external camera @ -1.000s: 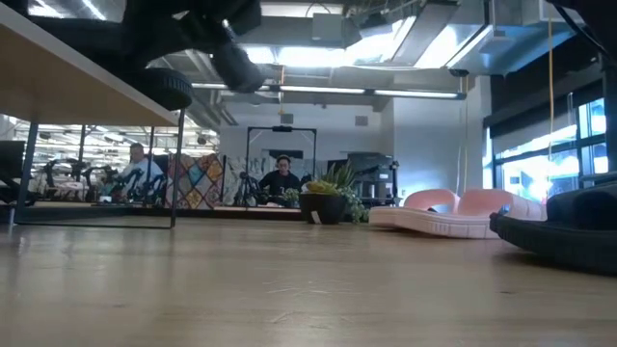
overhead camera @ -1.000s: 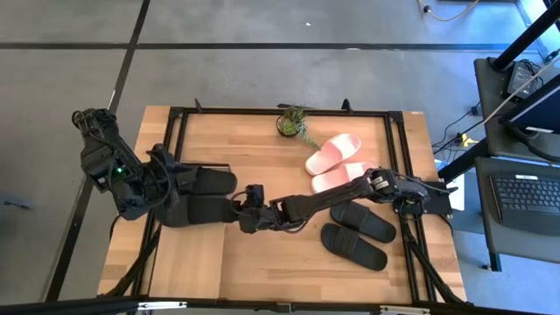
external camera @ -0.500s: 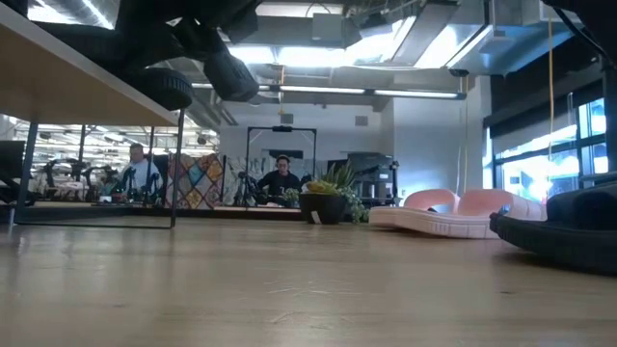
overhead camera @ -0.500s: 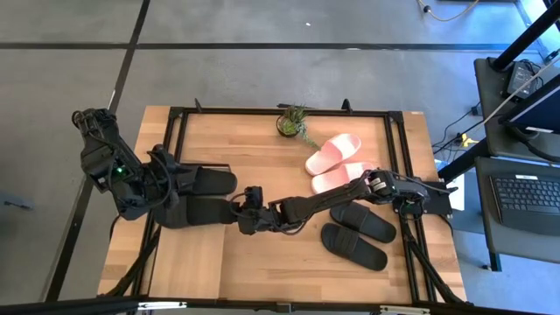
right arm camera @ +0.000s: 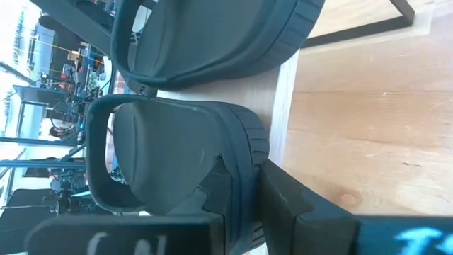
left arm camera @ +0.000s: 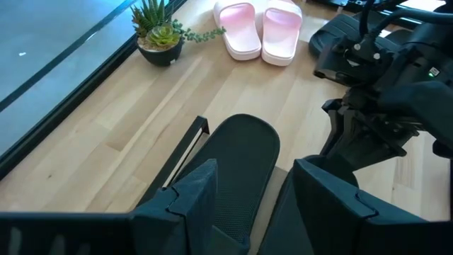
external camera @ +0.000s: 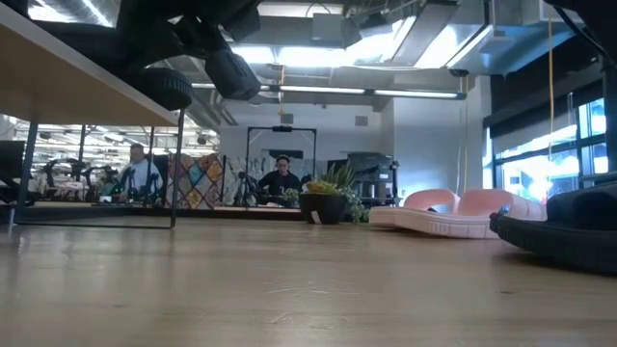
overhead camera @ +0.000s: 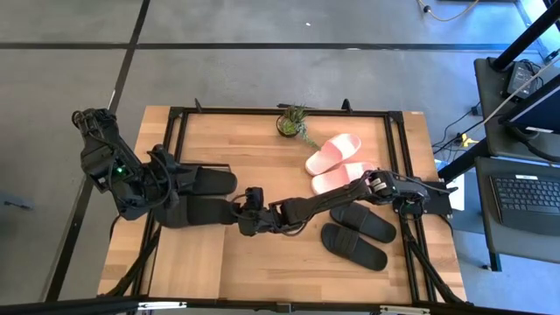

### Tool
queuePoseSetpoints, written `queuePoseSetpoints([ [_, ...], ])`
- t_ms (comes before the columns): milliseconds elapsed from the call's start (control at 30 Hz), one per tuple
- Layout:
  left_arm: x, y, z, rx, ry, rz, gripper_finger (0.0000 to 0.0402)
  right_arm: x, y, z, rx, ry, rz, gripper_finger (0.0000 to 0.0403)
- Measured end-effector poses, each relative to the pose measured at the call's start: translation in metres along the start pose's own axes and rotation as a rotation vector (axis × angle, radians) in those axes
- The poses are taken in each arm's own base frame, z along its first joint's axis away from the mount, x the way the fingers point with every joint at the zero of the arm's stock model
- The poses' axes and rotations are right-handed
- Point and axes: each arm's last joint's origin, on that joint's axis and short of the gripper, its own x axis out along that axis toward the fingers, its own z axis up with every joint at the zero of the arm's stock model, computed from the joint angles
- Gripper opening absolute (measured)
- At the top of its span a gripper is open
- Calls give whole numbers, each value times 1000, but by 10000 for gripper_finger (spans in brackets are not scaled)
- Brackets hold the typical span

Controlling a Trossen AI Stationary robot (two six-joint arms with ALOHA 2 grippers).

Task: Pick and place slides into the shelf
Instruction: Put the black slipper on the shelf

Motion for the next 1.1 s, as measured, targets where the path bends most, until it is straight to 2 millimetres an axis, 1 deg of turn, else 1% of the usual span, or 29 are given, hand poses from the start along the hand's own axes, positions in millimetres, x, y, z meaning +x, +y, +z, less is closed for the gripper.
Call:
queuePoseSetpoints([
  [167, 0, 0, 0, 0, 0, 0, 175, -2, 0, -3, 6, -23, 3, 49],
  [633, 0, 0, 0, 1, 7, -2, 175, -7, 1, -10, 1, -17, 9, 49],
  [1100, 0, 0, 0, 9, 4, -1, 175, -9, 0, -8, -12, -21, -11, 49],
])
